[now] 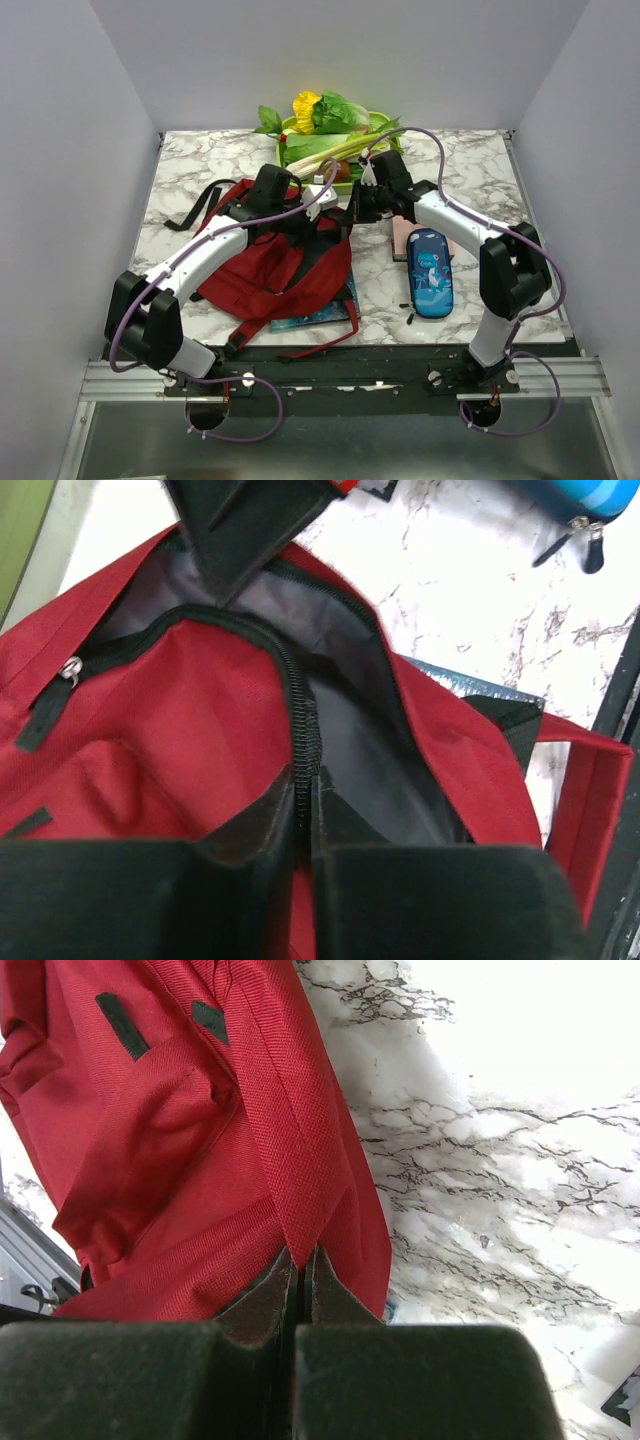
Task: Pack the student bag
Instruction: Unzip the student bag at the center of the board.
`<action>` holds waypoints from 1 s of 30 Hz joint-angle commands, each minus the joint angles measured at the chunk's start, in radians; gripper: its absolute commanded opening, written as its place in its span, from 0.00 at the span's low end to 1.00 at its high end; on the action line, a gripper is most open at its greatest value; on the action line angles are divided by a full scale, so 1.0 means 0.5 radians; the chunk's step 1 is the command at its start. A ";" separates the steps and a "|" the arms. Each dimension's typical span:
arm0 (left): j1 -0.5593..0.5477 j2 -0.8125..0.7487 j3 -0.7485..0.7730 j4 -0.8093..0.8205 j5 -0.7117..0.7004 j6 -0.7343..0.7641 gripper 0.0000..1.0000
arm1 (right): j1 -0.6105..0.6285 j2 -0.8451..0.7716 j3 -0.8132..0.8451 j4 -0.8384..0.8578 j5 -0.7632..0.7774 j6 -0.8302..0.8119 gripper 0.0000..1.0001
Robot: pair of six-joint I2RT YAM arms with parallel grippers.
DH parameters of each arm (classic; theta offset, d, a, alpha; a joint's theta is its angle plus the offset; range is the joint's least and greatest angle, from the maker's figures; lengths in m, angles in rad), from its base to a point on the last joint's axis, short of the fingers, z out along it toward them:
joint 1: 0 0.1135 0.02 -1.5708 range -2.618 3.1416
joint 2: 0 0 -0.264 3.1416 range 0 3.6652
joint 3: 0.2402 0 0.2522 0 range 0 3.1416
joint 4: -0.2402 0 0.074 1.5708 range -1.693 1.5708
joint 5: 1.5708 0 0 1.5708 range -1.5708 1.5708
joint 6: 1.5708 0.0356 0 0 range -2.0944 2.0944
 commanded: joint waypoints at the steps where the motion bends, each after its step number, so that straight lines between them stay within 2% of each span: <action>1: 0.083 -0.002 -0.017 0.053 -0.111 0.041 0.09 | 0.015 -0.095 -0.050 0.040 -0.041 -0.032 0.01; 4: 0.135 -0.030 0.048 0.022 -0.206 0.108 0.00 | 0.018 -0.101 -0.059 0.040 -0.053 -0.032 0.01; 9: 0.236 -0.107 0.290 0.123 -0.614 0.246 0.00 | 0.070 -0.089 0.015 0.059 -0.151 -0.032 0.01; 13: 0.408 -0.180 0.416 0.414 -1.015 0.402 0.00 | 0.168 -0.037 0.189 0.059 -0.283 -0.032 0.01; 17: 0.595 -0.135 0.584 0.452 -1.197 0.476 0.00 | 0.337 0.019 0.346 0.050 -0.390 -0.032 0.01; 21: 0.752 -0.144 0.530 0.445 -1.238 0.525 0.00 | 0.478 0.055 0.355 0.046 -0.387 -0.054 0.01; 25: 0.841 -0.251 0.291 0.586 -1.247 0.627 0.00 | 0.537 0.089 0.257 0.050 -0.369 -0.066 0.01; 28: 0.866 -0.309 0.183 0.440 -1.076 0.633 0.00 | 0.540 0.123 0.171 0.010 -0.338 -0.069 0.01; 30: 0.862 -0.355 0.088 0.354 -0.980 0.584 0.00 | 0.540 0.111 0.083 0.004 -0.299 -0.072 0.07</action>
